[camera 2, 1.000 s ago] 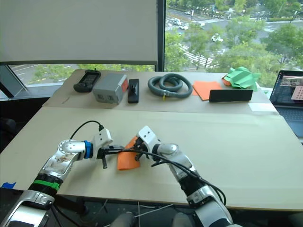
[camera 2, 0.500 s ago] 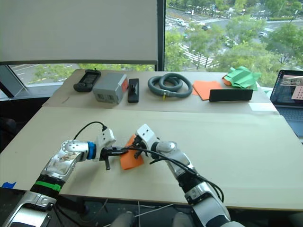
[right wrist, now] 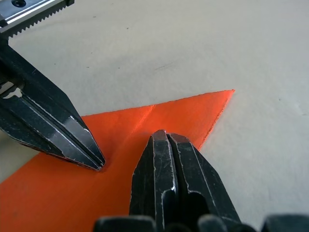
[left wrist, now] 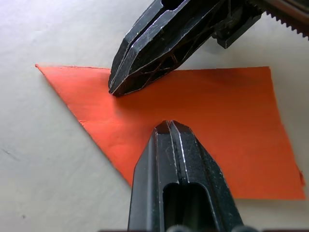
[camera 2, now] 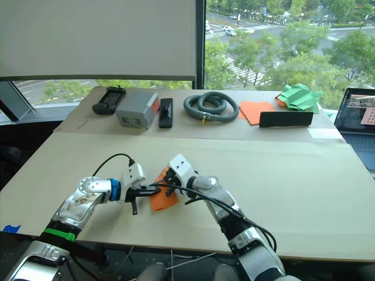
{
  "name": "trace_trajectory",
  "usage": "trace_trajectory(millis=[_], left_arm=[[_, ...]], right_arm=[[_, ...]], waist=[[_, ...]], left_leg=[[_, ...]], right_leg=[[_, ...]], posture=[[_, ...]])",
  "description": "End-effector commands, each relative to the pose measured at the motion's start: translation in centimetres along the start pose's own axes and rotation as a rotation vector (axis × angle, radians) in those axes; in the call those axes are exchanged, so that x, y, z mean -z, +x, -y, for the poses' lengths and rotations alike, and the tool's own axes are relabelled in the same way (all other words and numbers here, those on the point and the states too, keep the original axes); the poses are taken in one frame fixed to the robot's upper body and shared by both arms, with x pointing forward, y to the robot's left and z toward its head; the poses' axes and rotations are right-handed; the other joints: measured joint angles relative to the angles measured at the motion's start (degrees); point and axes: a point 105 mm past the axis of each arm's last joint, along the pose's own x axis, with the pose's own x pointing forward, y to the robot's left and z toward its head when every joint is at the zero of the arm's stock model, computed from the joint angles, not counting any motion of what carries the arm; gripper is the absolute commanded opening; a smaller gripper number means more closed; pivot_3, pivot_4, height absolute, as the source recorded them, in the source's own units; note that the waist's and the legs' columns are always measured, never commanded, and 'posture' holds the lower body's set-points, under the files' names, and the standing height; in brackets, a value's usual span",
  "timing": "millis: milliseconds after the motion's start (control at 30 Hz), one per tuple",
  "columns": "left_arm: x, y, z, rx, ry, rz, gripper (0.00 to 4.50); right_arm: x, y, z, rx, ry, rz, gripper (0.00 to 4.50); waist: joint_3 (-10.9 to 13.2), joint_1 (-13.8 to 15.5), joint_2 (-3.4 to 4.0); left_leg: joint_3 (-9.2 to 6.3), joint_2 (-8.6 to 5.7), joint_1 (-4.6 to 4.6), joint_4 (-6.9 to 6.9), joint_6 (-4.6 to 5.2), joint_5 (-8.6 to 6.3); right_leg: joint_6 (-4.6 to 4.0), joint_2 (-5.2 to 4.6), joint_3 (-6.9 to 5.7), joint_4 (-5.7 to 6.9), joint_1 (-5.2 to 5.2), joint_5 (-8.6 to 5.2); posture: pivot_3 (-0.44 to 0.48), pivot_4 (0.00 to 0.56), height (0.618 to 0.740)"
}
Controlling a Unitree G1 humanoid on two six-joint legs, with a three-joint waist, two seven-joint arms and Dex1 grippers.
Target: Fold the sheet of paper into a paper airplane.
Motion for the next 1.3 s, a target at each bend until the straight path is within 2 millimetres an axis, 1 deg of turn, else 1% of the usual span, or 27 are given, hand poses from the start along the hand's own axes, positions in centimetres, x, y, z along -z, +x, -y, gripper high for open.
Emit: trace_trajectory(millis=[33, 433, 600, 867, 1033, 1200, 1300], left_arm=[[4.0, 0.1, 1.0, 0.019, -0.039, -0.150, 0.01], [4.0, -0.3, 1.4, 0.018, -0.035, -0.154, 0.01], [4.2, -0.5, 1.6, 0.014, -0.035, -0.156, 0.01], [4.3, -0.6, 1.7, 0.011, -0.033, -0.164, 0.01], [4.0, -0.4, 1.6, 0.010, -0.032, -0.156, 0.01], [3.8, -0.2, 1.5, 0.013, -0.026, -0.150, 0.01], [3.7, -0.1, 1.4, 0.016, -0.024, -0.150, 0.01]], right_arm=[[2.2, 0.0, 1.0, 0.052, 0.007, -0.103, 0.00], [0.3, 1.9, 2.3, 0.065, -0.040, -0.093, 0.00], [0.3, 2.5, 2.3, 0.054, -0.057, -0.099, 0.00], [0.8, 3.0, 2.0, 0.042, -0.066, -0.111, 0.00], [1.3, 2.5, 1.8, 0.028, -0.074, -0.120, 0.00], [2.8, 1.2, 0.6, -0.013, -0.082, -0.155, 0.00], [3.6, 0.4, 0.4, -0.016, -0.073, -0.177, 0.00]], waist=[[0.0, -0.1, 0.04], [-0.1, -0.4, 0.13], [0.0, -0.5, 0.14], [0.0, -0.6, 0.12], [0.0, -0.6, 0.14], [-0.1, -0.4, 0.09], [-0.1, -0.3, 0.06]], left_leg=[[-0.01, 0.00, 0.01, 0.00, 0.00, 0.00], [-0.02, 0.00, 0.10, -0.02, 0.00, 0.00], [-0.02, 0.00, 0.18, -0.05, 0.01, 0.00], [0.00, 0.00, 0.42, -0.09, 0.00, 0.00], [-0.01, 0.00, 0.45, -0.11, -0.01, -0.01], [0.00, 0.00, 0.41, -0.11, -0.01, -0.01], [0.01, -0.01, 0.41, -0.11, -0.01, -0.01]], right_leg=[[-0.01, 0.00, 0.00, 0.00, 0.00, -0.01], [-0.04, 0.00, 0.01, 0.08, 0.00, -0.02], [-0.09, 0.02, 0.04, 0.13, 0.00, -0.05], [-0.29, 0.02, 0.14, 0.51, -0.01, -0.24], [-0.33, 0.02, 0.15, 0.54, -0.01, -0.27], [-0.29, 0.02, 0.16, 0.52, 0.00, -0.37], [-0.27, 0.01, 0.18, 0.52, 0.01, -0.41]], posture=[[0.000, 0.150, 0.702], [0.000, 0.150, 0.702], [0.000, 0.150, 0.702], [0.000, 0.150, 0.702], [0.000, 0.150, 0.702], [0.000, 0.150, 0.702], [0.000, 0.150, 0.702]])
